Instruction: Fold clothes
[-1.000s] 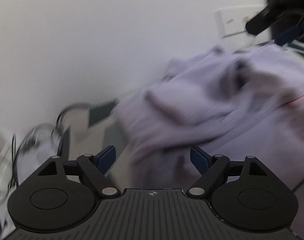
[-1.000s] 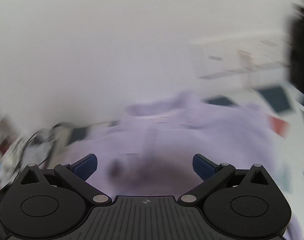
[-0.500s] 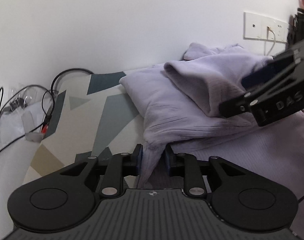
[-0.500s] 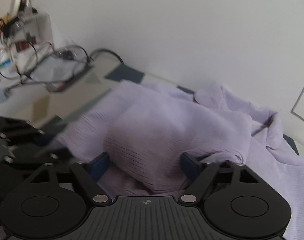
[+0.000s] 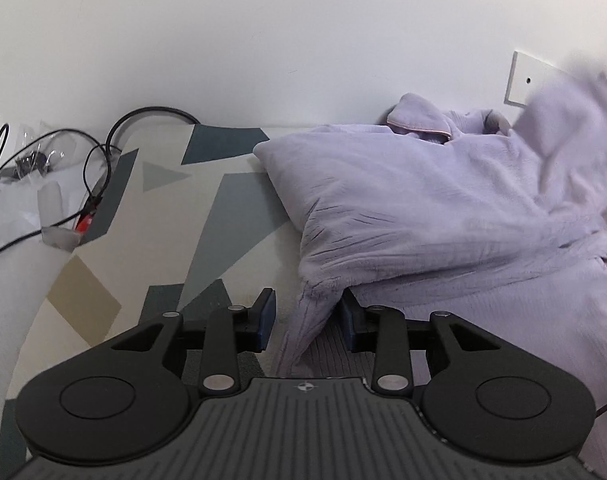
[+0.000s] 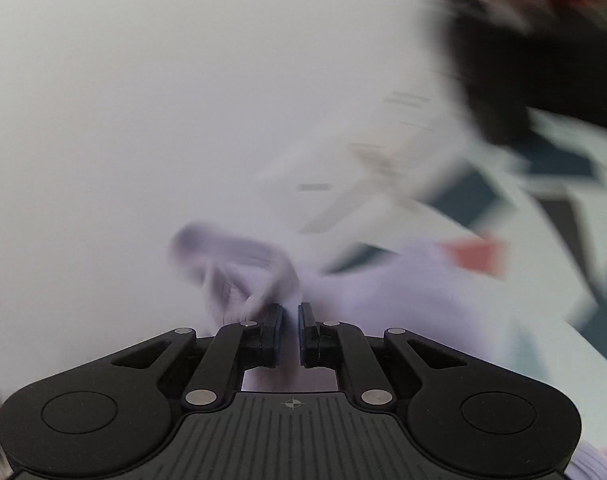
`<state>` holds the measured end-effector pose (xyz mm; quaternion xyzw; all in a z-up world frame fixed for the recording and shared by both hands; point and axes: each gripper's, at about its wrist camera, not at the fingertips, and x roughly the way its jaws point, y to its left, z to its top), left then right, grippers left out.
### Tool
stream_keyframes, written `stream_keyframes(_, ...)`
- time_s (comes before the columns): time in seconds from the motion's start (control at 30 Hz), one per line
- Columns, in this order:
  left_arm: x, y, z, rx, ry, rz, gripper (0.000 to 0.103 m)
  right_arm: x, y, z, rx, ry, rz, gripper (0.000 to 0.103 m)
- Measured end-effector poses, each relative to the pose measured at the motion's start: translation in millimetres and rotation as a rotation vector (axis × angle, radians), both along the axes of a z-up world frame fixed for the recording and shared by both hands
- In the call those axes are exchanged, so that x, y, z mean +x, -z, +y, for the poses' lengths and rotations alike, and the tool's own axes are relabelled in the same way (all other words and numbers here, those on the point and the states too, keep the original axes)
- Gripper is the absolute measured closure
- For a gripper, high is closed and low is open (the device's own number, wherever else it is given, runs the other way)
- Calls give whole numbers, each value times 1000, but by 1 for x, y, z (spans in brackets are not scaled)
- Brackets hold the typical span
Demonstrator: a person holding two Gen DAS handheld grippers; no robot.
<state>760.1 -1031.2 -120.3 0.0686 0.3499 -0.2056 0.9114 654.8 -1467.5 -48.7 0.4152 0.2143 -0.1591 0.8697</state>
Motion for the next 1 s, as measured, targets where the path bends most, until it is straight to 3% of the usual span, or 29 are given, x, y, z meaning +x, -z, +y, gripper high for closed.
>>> stream_keyframes(0.07, 1, 0, 0, -5, -5, 6, 68, -18, 26, -21, 85, 30, 72, 90)
stream_keyframes(0.1, 1, 0, 0, -5, -6, 7, 68, -25, 36, -26, 134, 45, 82, 83)
stream_keyframes(0.17, 1, -1, -1, 3, -6, 6, 67, -38, 56, -34, 233, 79, 99, 81)
stream_keyframes(0.33, 3, -2, 0, 16, -23, 8, 58, -50, 69, -33, 363, 63, -21, 57)
stream_keyframes(0.43, 5, -2, 2, 9, -36, 16, 52, -41, 68, -30, 374, 19, -18, 48)
stream_keyframes(0.6, 8, -2, 7, -34, -62, 44, 51, -11, 80, -34, 377, 40, 23, 50)
stream_keyframes(0.67, 9, -2, 7, -35, -67, 51, 51, 2, 82, -36, 362, 42, 53, 69)
stream_keyframes(0.7, 9, -3, 7, -30, -66, 53, 51, 10, 77, -35, 335, 33, 93, 93)
stream_keyframes(0.77, 10, -4, 5, -18, -62, 56, 51, 16, 60, -31, 274, 25, 73, 93)
stream_keyframes(0.87, 11, -4, 6, -19, -57, 62, 51, 0, 17, -25, 152, 16, -43, 93)
stream_keyframes(0.93, 12, -4, 7, -26, -53, 65, 51, -17, 8, -27, 170, 29, -57, 93)
stream_keyframes(1.0, 12, -3, 8, -28, -46, 65, 51, -28, 19, -30, 175, 45, 6, 93)
